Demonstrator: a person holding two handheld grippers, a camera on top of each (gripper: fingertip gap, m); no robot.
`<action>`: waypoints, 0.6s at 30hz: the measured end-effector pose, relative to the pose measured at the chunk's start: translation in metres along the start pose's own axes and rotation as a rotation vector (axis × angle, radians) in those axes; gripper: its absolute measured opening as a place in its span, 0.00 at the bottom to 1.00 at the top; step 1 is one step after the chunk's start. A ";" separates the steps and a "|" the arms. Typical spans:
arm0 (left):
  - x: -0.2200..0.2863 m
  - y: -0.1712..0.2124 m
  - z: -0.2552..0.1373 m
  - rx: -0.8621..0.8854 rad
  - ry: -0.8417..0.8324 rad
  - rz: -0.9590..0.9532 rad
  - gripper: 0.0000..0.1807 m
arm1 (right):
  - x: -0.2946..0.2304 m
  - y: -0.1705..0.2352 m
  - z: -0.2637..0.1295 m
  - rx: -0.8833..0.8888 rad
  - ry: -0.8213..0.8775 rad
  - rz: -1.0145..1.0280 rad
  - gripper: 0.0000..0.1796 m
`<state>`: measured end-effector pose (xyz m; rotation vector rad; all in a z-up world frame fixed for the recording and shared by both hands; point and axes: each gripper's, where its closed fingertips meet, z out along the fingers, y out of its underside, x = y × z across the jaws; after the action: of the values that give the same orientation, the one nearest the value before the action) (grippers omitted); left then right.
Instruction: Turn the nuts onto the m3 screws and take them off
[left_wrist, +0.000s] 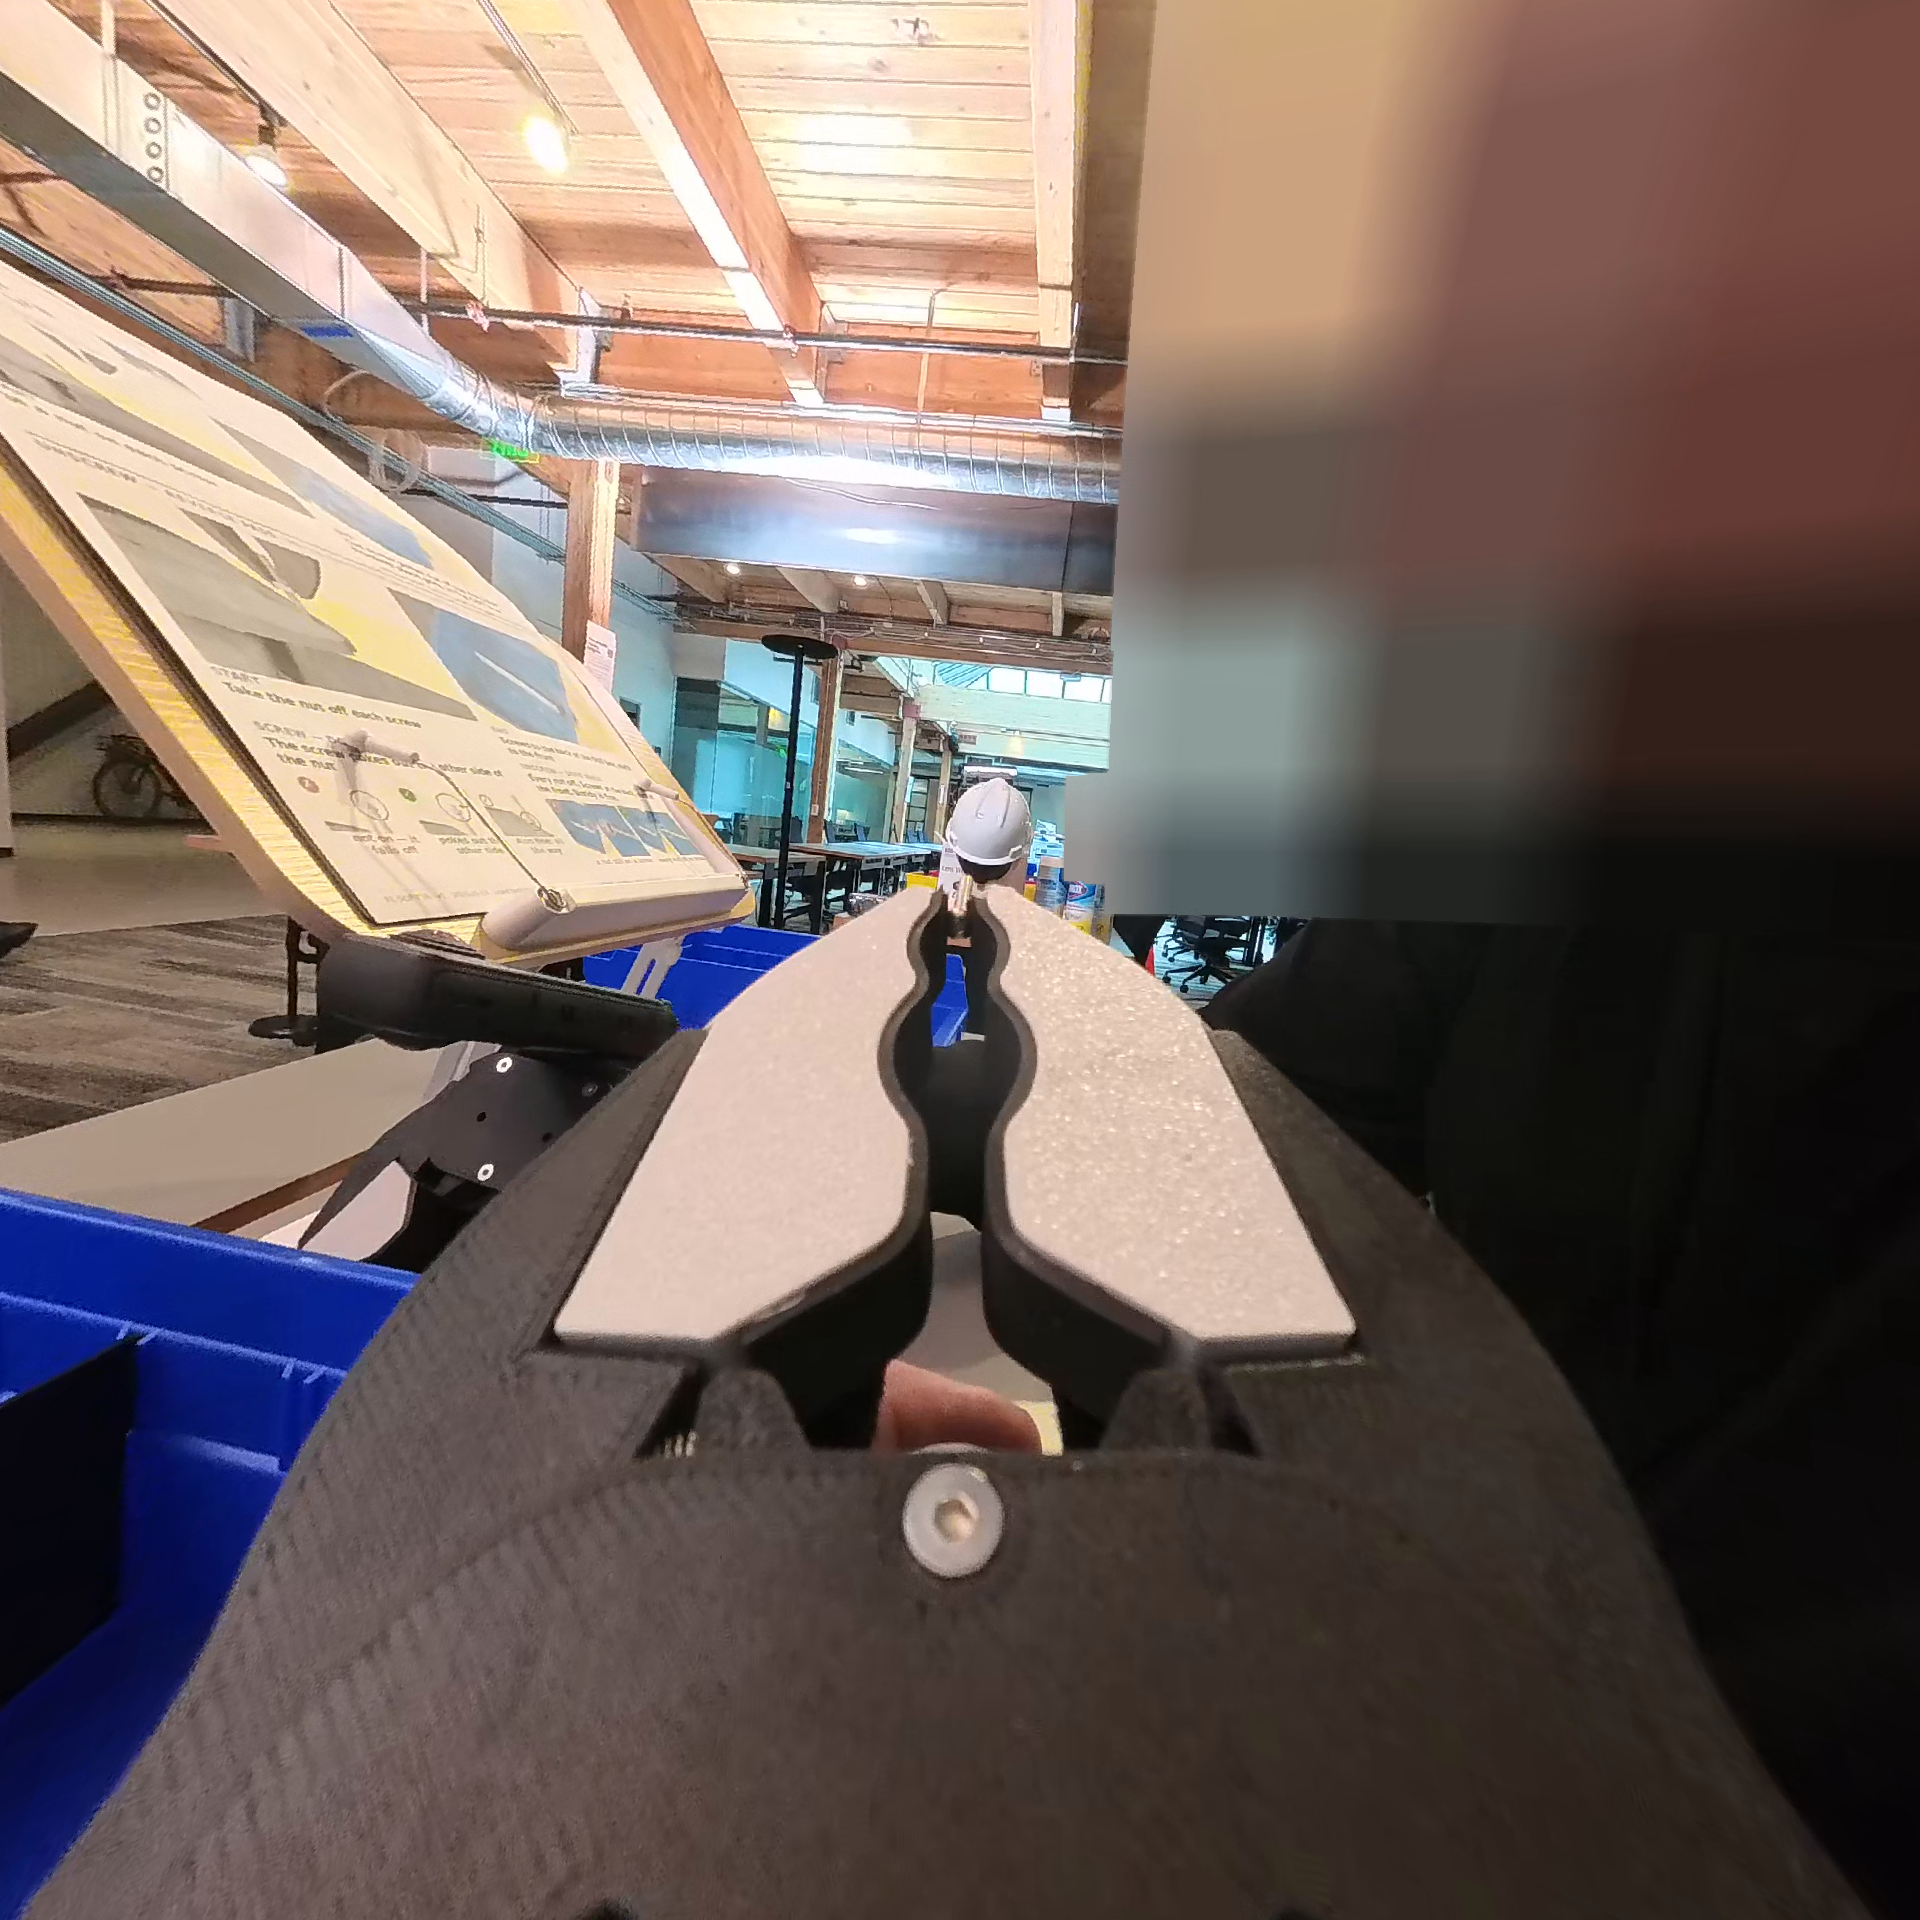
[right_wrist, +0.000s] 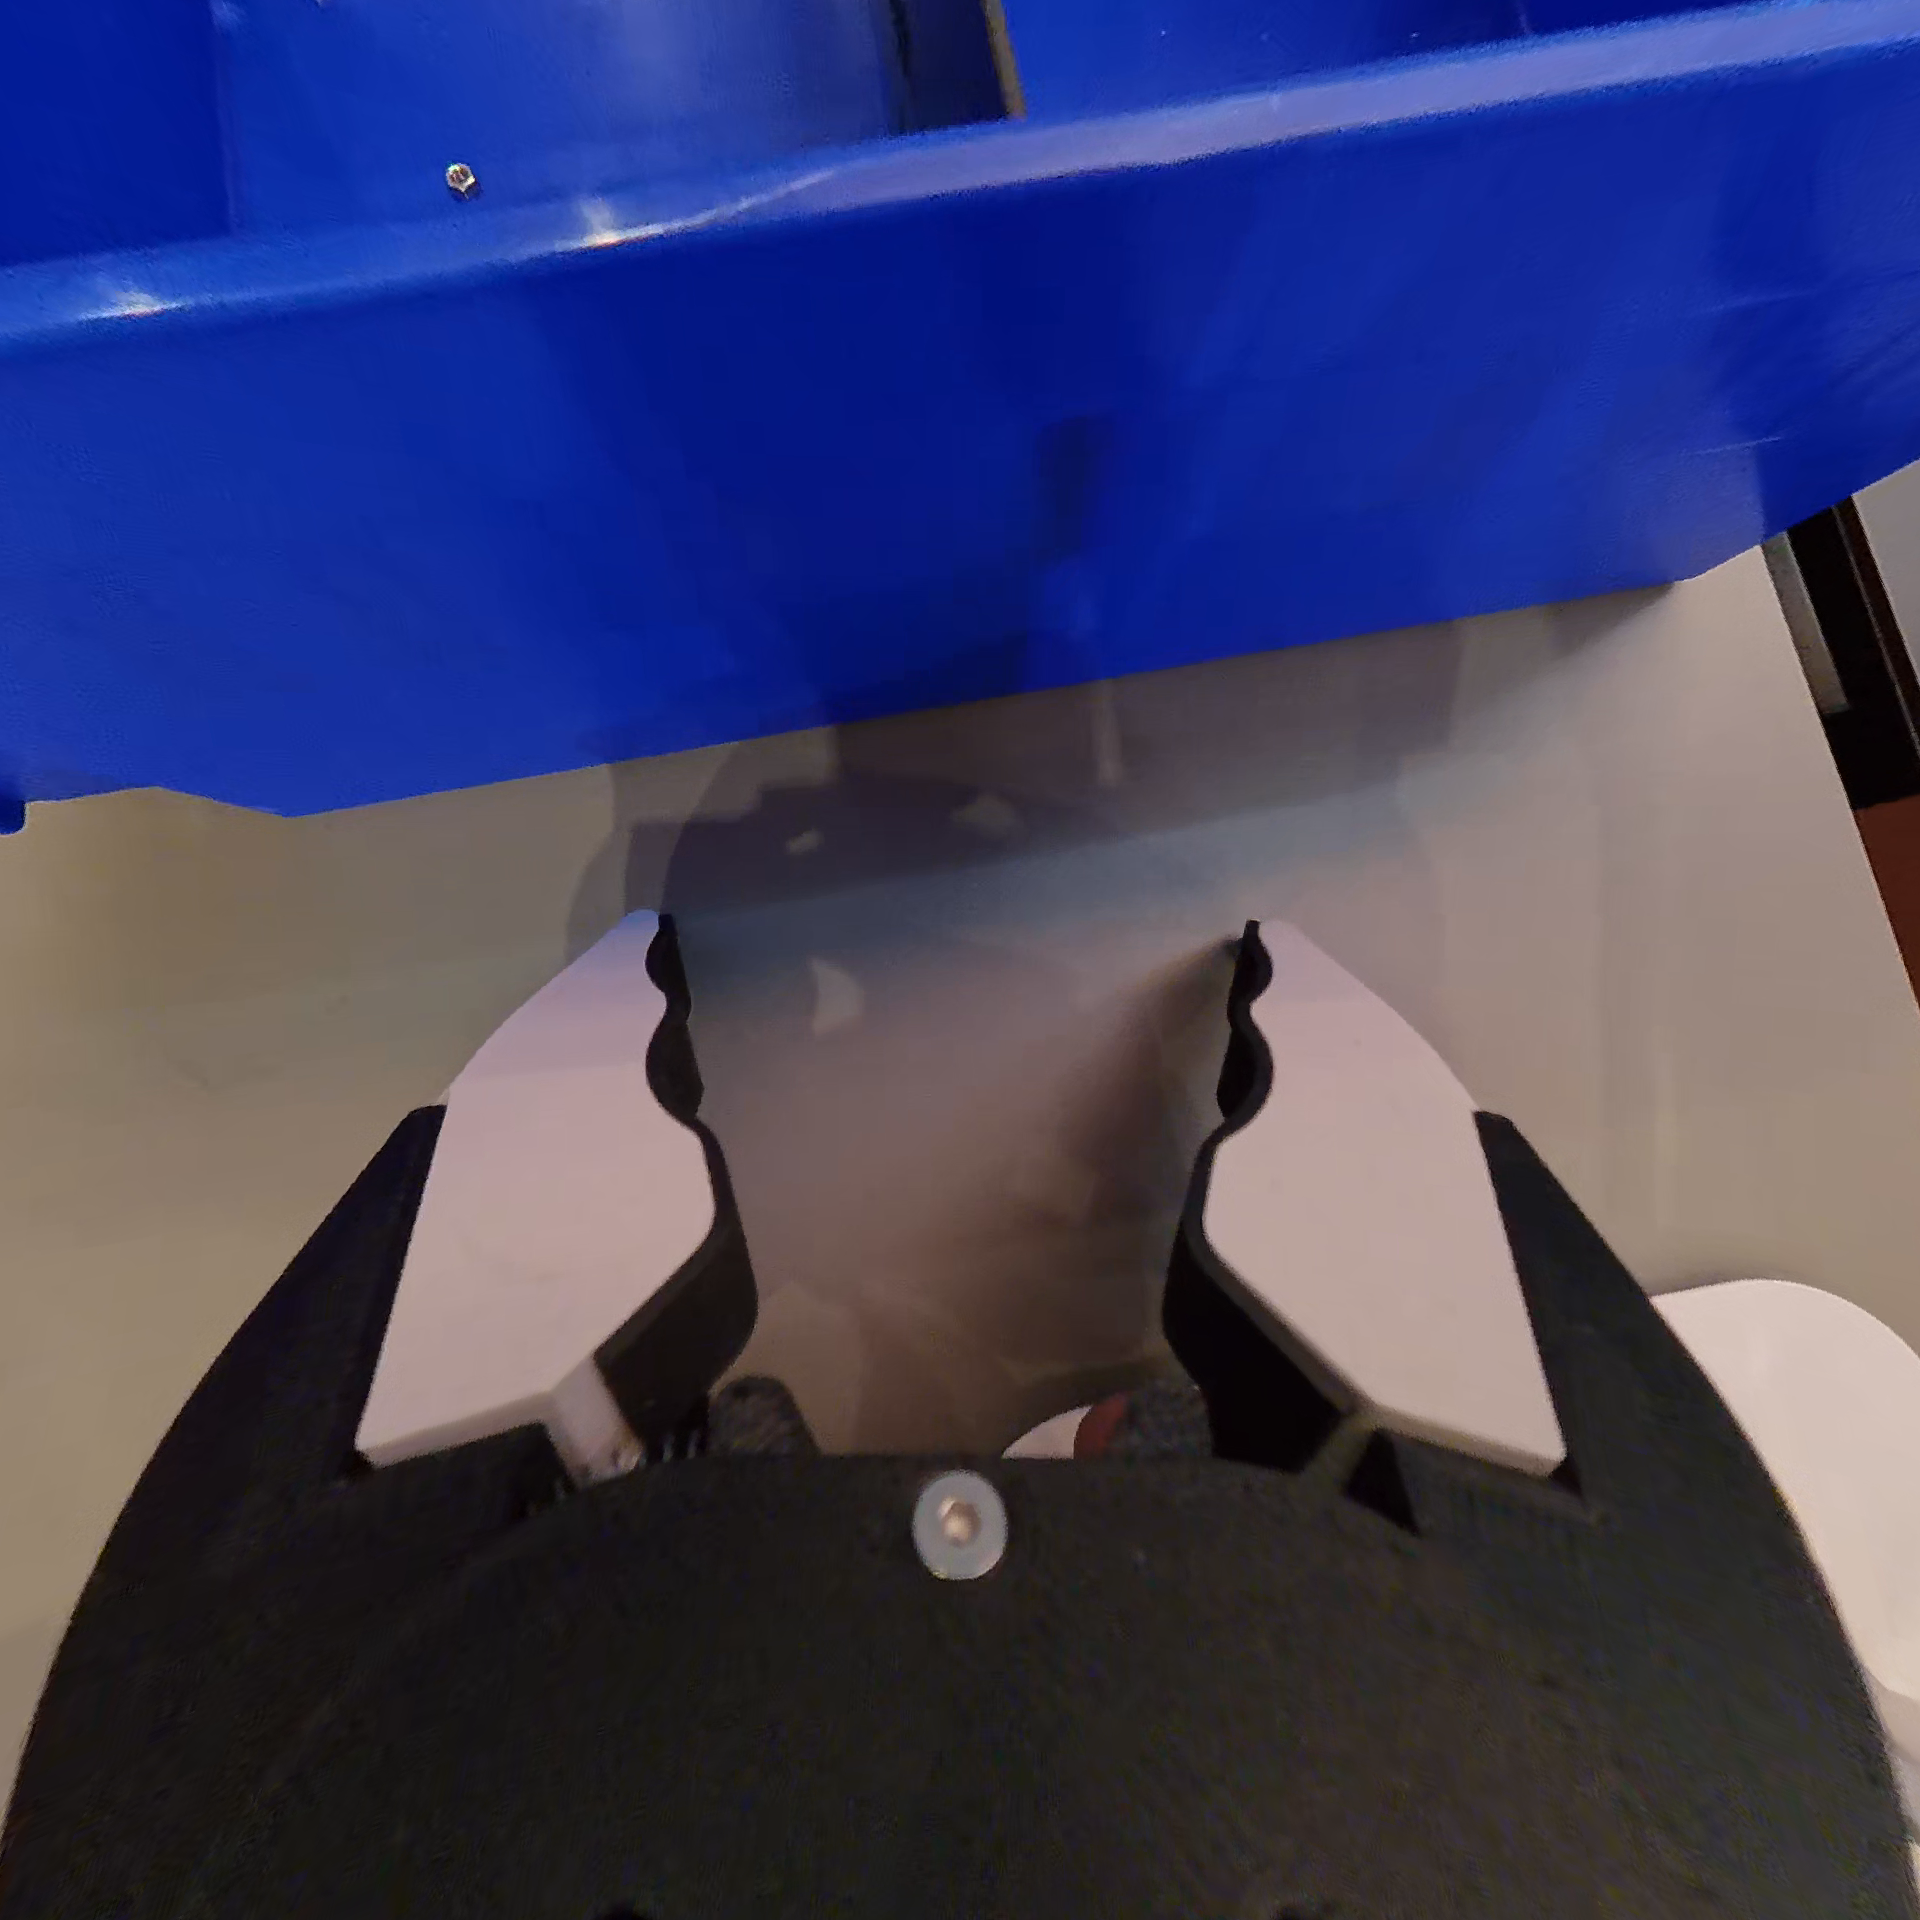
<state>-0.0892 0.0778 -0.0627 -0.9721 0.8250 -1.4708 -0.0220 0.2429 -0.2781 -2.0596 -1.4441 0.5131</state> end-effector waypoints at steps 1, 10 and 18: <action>0.000 0.000 0.000 -0.001 0.000 0.000 0.02 | 0.000 0.000 0.000 0.000 -0.002 0.000 0.56; 0.000 -0.001 0.000 0.001 -0.001 0.002 0.02 | -0.022 0.007 -0.010 -0.020 -0.064 -0.009 0.51; 0.001 0.001 0.001 -0.006 0.003 0.001 0.02 | -0.076 0.028 -0.032 -0.044 -0.156 -0.060 0.46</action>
<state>-0.0874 0.0768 -0.0631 -0.9740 0.8323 -1.4706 -0.0091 0.1573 -0.2723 -2.0416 -1.6158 0.6342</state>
